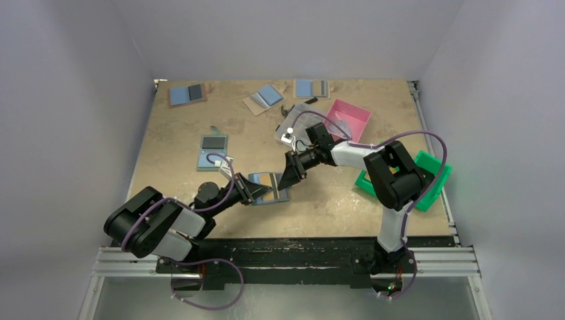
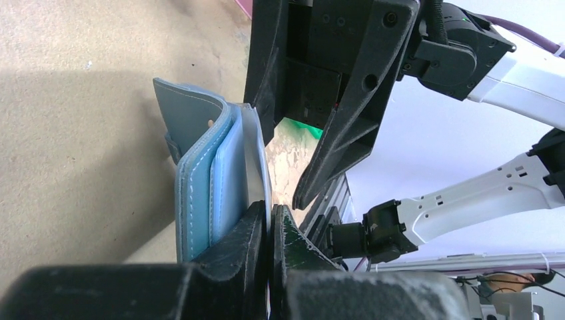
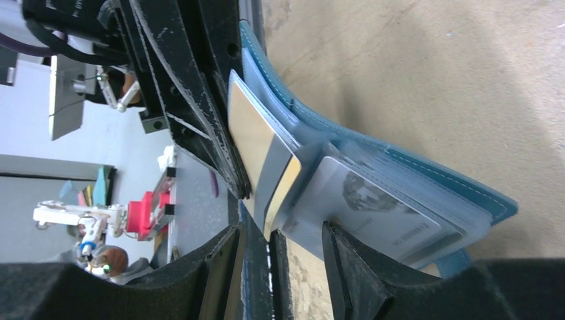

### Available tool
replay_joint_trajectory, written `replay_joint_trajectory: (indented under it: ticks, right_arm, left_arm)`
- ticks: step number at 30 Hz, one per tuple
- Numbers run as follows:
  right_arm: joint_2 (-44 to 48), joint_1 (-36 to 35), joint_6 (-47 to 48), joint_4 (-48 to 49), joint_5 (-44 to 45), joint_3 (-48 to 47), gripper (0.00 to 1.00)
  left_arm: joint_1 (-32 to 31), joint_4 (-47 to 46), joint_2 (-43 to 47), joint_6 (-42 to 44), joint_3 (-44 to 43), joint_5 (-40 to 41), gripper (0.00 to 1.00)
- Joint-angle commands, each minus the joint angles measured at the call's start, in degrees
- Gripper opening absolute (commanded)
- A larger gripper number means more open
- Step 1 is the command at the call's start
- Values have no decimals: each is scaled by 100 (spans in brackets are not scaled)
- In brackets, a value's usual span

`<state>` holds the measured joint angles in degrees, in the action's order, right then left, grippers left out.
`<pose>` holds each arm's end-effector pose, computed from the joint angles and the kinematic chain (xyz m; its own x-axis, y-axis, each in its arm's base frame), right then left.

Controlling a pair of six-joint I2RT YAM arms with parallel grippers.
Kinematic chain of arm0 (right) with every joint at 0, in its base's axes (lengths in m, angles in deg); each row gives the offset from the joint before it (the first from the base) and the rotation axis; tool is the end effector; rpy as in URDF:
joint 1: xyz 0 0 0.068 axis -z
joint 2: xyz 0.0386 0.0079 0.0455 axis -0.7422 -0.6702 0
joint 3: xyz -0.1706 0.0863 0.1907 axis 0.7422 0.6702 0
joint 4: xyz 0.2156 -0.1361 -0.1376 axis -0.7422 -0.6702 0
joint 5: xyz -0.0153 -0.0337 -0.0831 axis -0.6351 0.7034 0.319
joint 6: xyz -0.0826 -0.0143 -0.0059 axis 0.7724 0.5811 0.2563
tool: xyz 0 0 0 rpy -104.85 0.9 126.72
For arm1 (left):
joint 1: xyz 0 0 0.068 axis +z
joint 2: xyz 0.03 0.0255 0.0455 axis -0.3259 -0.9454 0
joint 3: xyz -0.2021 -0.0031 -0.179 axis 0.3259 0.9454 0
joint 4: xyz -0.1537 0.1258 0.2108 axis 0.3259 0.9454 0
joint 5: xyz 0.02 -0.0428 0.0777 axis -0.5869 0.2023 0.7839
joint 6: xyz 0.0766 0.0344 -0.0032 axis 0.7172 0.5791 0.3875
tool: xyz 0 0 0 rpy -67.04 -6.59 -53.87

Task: Take the credit cards out of the card holder
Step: Remove the credit card from the card holder.

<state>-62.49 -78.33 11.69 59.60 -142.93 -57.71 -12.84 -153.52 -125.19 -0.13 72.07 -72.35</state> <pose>0.3099 0.2614 0.1208 -0.7857 -0.3985 -0.4731 -0.5488 0.0960 0.8305 0.1905 -0.1495 0.1021 -0.7571 -0.5301 -0.3818 0.2571 0.2954 -0.9201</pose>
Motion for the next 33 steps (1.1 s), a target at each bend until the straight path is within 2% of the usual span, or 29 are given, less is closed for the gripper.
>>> replay_joint_trajectory:
  ticks: [1, 7, 11, 16, 18, 20, 21, 33]
  right_arm:
    - [191, -53, -370, 540, -555, 102, 53]
    - [153, -79, -640, 780, -699, 183, 45]
    - [96, -79, -766, 952, -756, 205, 34]
    - [64, -78, -818, 1033, -780, 240, 9]
    - [45, -78, -812, 1046, -778, 240, 3]
    - [34, -79, -766, 1014, -759, 244, 0]
    - [33, -71, -732, 981, -758, 241, 0]
    - [-80, 76, -505, 751, -749, 223, 0]
  left_arm:
    - [39, -1221, -136, -156, -100, -314, 0]
    - [40, -1383, -316, -229, -172, -365, 0]
    - [39, -1488, -418, -281, -183, -385, 0]
    - [39, -1532, -471, -317, -145, -356, 0]
    - [39, -1523, -445, -359, -104, -288, 5]
    - [48, -1500, -405, -390, -51, -231, 12]
    - [48, -1478, -374, -397, -27, -209, 13]
    - [352, -1541, -159, -623, 309, -276, 13]
